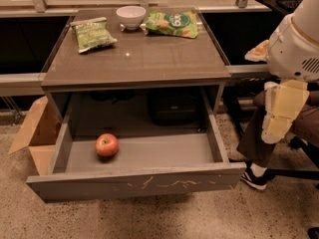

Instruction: Pick apple from top drawer and place on counter

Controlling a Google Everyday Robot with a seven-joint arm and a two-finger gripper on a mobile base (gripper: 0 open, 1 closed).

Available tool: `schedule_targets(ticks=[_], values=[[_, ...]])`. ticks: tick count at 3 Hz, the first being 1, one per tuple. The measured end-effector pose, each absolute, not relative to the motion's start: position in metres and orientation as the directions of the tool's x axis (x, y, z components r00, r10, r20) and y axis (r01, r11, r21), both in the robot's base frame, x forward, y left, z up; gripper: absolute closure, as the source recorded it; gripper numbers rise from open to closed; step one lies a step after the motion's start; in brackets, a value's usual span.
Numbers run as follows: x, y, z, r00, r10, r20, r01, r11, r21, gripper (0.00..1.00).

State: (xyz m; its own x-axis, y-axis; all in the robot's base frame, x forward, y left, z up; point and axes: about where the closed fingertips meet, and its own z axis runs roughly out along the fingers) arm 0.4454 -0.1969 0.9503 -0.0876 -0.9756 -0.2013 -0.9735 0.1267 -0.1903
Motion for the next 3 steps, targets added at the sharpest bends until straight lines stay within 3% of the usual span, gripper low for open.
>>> schedule_targets(ticks=[3], values=[[0.465, -0.160, 0.920, -0.056, -0.947, -0.315, -0.979, 0.115, -0.171, 0.00]])
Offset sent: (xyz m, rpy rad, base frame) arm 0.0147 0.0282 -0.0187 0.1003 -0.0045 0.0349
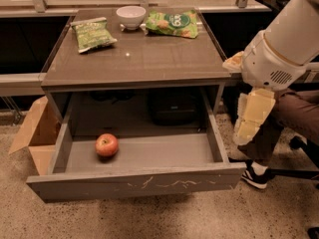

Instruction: Pick apple from top drawer and place on counter

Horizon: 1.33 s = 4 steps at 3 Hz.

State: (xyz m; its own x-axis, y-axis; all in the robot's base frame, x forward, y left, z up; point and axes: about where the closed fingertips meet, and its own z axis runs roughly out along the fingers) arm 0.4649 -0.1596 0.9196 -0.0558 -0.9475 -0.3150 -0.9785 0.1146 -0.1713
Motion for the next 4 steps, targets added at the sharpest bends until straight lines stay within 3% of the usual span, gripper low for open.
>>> schedule_targets(ticks=[2, 4], values=[[0.485, -0.139, 0.897, -0.063, -0.929, -0.364, -0.980, 0.126, -0.152, 0.00], [0.519, -0.070, 0.836, -0.017, -0.861, -0.509, -0.991, 0.083, -0.107, 0.00]])
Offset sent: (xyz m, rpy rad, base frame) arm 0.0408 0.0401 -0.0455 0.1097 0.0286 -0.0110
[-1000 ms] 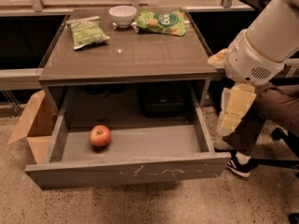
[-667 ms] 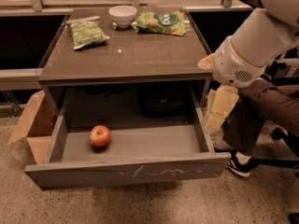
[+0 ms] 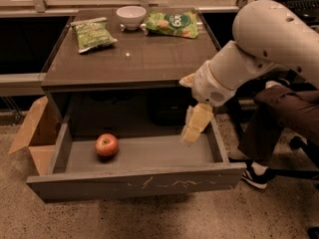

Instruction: Pick apple from top drawer and place on counter

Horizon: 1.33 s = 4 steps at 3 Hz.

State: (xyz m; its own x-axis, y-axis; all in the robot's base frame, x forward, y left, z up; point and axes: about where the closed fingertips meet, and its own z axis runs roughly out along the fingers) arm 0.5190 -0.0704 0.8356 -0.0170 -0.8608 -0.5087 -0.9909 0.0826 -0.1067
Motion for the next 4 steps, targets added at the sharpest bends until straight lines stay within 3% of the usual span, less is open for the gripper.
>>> schedule_targets(ticks=[2, 4], values=[[0.536, 0.006, 0.785, 0.038, -0.790, -0.612, -0.998, -0.002, -0.059, 0.00], [0.543, 0.018, 0.769, 0.053, -0.784, -0.619, -0.998, -0.025, -0.053, 0.00]])
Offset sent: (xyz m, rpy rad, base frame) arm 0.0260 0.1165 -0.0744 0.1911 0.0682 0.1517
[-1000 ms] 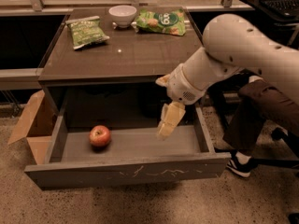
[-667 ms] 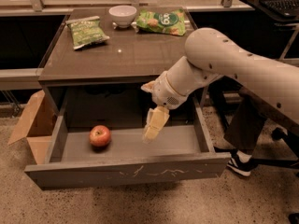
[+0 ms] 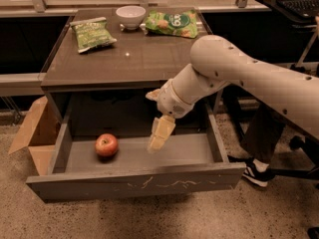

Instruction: Pick apple from top drawer and place on counter

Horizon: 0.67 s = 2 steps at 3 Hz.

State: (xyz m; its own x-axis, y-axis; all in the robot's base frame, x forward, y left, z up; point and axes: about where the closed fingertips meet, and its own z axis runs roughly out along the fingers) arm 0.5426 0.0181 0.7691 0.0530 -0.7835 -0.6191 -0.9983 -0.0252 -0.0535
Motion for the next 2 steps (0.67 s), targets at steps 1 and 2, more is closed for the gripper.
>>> schedule_targets(ticks=[1, 2], values=[[0.558, 0.051, 0.737, 0.080, -0.760, -0.644, -0.997, -0.060, -0.052, 0.00], [0.567, 0.073, 0.716, 0.091, -0.745, -0.660, -0.996, -0.076, -0.052, 0.00]])
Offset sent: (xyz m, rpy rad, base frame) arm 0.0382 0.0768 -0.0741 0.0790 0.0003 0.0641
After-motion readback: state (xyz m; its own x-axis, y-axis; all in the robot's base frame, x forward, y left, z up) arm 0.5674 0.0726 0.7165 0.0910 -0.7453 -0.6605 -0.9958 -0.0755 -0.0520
